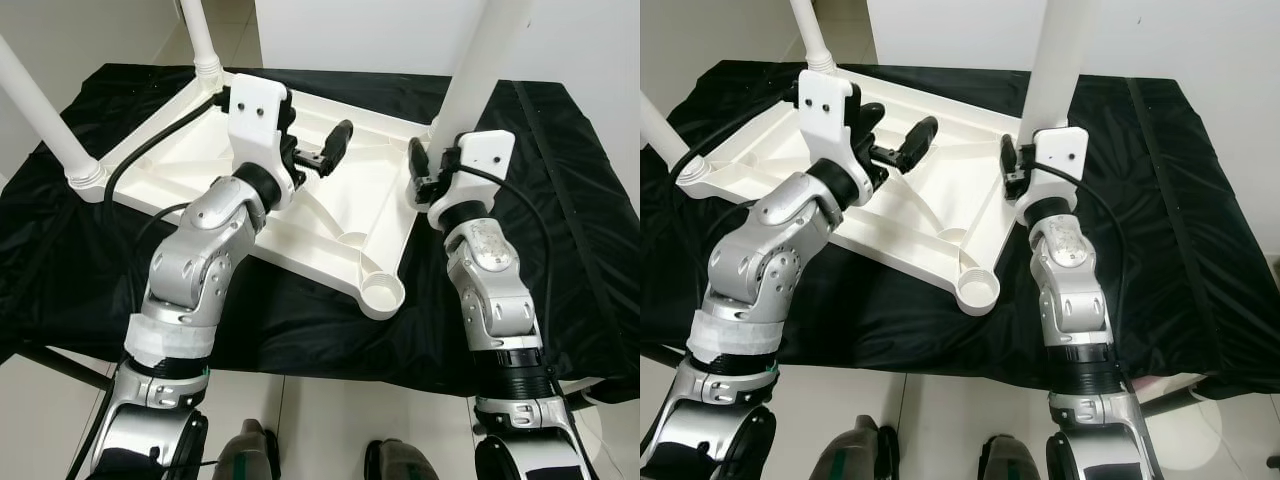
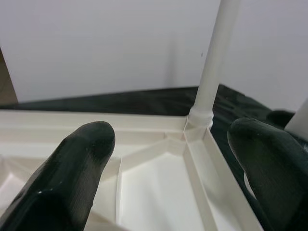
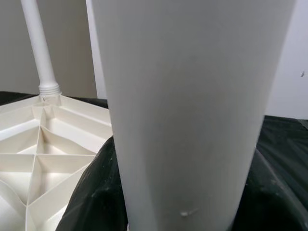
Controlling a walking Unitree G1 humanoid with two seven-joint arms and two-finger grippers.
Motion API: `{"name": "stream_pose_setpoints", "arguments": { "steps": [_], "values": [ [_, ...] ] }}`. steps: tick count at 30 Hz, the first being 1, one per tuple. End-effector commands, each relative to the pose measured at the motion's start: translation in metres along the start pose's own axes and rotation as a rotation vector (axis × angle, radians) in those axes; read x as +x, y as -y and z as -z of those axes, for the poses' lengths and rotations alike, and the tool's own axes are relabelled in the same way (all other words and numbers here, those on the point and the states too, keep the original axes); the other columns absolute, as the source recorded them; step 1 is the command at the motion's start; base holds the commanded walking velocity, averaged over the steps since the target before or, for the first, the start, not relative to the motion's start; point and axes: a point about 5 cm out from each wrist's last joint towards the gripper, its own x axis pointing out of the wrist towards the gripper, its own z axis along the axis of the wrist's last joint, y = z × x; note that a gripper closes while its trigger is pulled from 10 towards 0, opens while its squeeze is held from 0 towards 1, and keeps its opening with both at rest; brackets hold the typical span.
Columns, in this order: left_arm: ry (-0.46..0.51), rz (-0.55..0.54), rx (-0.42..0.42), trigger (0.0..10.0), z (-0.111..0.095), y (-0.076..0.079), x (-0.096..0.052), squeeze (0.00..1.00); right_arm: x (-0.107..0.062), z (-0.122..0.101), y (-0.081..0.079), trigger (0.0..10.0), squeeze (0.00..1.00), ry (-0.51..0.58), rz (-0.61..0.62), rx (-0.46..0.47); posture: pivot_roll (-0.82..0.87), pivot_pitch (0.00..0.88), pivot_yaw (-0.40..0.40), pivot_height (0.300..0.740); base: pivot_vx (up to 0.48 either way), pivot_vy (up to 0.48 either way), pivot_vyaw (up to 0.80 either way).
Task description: Building children table
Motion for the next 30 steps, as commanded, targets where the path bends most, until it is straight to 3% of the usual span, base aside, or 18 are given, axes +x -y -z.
{"name": "stream_pose_setpoints", "arguments": {
  "steps": [1, 10, 12, 13, 15, 24, 30],
  "values": [
    [-0.008, -0.005, -0.001, 10.0, 0.001, 0.005, -0.004, 0.00, -0.003, -0.004, -0.002, 10.0, 0.00, -0.004, -0.015, 0.003, -0.01, 0.133, 0.037, 0.740, 0.000, 0.000, 0.00],
    [-0.012, 0.007, -0.030, 10.0, 0.008, 0.011, -0.010, 0.00, -0.006, -0.001, -0.004, 10.0, 0.00, -0.023, -0.028, 0.007, -0.01, 0.154, 0.030, 0.740, 0.000, 0.000, 0.00],
    [0.011, 0.117, 0.065, 10.0, 0.012, 0.020, -0.019, 0.00, -0.005, 0.001, -0.003, 10.0, 0.00, -0.029, -0.040, 0.001, 0.01, 0.153, 0.016, 0.740, 0.000, 0.000, 0.00],
    [0.011, 0.117, 0.065, 10.0, 0.012, 0.020, -0.019, 0.00, -0.005, 0.001, -0.003, 10.0, 0.00, -0.029, -0.040, 0.001, 0.01, 0.153, 0.016, 0.740, 0.000, 0.000, 0.00],
    [0.025, 0.246, 0.137, 10.0, 0.017, 0.029, -0.031, 0.00, -0.003, 0.003, -0.001, 10.0, 0.00, -0.036, -0.042, -0.007, 0.00, 0.150, 0.018, 0.740, 0.000, 0.000, 0.00],
    [-0.004, 0.476, 0.156, 10.0, 0.024, 0.045, -0.053, 0.00, -0.002, 0.002, 0.001, 10.0, 0.00, -0.031, -0.040, -0.022, -0.01, 0.117, 0.015, 0.740, 0.000, 0.000, 0.00],
    [-0.097, 0.580, 0.259, 10.0, 0.042, 0.047, -0.058, 0.00, 0.004, -0.004, 0.003, 10.0, 0.00, -0.010, -0.037, -0.028, -0.02, 0.105, 0.018, 0.740, 0.000, 0.000, 0.00]
  ]
}}
